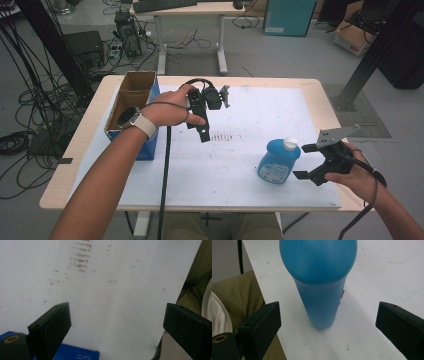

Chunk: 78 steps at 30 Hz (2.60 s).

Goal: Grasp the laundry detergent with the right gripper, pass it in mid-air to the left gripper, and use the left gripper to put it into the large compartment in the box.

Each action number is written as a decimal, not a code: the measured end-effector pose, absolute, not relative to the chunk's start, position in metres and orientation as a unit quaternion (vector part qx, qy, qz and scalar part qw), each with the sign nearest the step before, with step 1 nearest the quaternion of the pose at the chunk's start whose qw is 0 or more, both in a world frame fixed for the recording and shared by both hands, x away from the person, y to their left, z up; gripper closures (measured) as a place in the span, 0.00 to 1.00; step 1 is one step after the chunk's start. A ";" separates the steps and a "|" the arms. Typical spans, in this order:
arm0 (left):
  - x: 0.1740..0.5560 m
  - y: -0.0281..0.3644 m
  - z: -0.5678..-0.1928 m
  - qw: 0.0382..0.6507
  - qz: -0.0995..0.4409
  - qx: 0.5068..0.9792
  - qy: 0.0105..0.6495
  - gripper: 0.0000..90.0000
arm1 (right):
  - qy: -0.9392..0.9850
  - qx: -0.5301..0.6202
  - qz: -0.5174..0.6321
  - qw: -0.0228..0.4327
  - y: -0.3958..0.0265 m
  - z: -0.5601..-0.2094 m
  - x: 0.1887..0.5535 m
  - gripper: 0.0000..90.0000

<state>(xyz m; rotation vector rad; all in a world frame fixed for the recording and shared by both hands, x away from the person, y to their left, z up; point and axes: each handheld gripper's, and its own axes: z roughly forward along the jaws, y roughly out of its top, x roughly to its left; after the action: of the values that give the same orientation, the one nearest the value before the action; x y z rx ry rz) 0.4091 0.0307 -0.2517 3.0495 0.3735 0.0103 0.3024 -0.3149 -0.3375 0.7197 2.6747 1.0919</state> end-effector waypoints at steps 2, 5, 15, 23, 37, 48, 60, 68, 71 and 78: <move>0.409 0.031 -0.252 0.035 0.005 0.992 0.121 0.09 | 0.895 0.241 0.366 0.082 -0.315 -0.337 0.302 0.07; 0.409 0.031 -0.252 0.035 0.005 0.992 0.120 0.09 | 0.896 0.239 0.365 0.081 -0.315 -0.338 0.302 0.07; 0.410 0.032 -0.252 0.034 0.005 0.992 0.120 0.09 | 0.896 0.241 0.365 0.082 -0.315 -0.337 0.302 0.07; 0.410 0.031 -0.252 0.033 0.003 0.992 0.119 0.09 | 0.896 0.239 0.366 0.081 -0.315 -0.338 0.302 0.07; 0.411 0.030 -0.253 0.035 0.004 0.992 0.120 0.09 | 0.893 0.240 0.371 0.083 -0.315 -0.339 0.301 0.06; 0.410 0.030 -0.255 0.036 0.005 0.992 0.121 0.09 | 0.889 0.238 0.382 0.085 -0.314 -0.345 0.301 0.06; 0.410 0.030 -0.255 0.032 0.002 0.993 0.118 0.09 | 0.878 0.234 0.408 0.089 -0.309 -0.355 0.303 0.07; 0.410 0.031 -0.258 0.035 -0.001 0.992 0.124 0.09 | 0.870 0.240 0.421 0.095 -0.306 -0.362 0.302 0.07; 0.410 0.031 -0.258 0.035 -0.001 0.992 0.124 0.09 | 0.867 0.240 0.426 0.096 -0.304 -0.365 0.302 0.07; 0.410 0.031 -0.258 0.034 0.000 0.992 0.123 0.09 | 0.860 0.243 0.438 0.100 -0.300 -0.372 0.302 0.07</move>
<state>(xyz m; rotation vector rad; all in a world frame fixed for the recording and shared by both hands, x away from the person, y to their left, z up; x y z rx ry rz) 0.4101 0.0310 -0.2578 3.0501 0.3779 -0.0012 0.3022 -0.3003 -0.3717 0.7187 2.5422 1.2950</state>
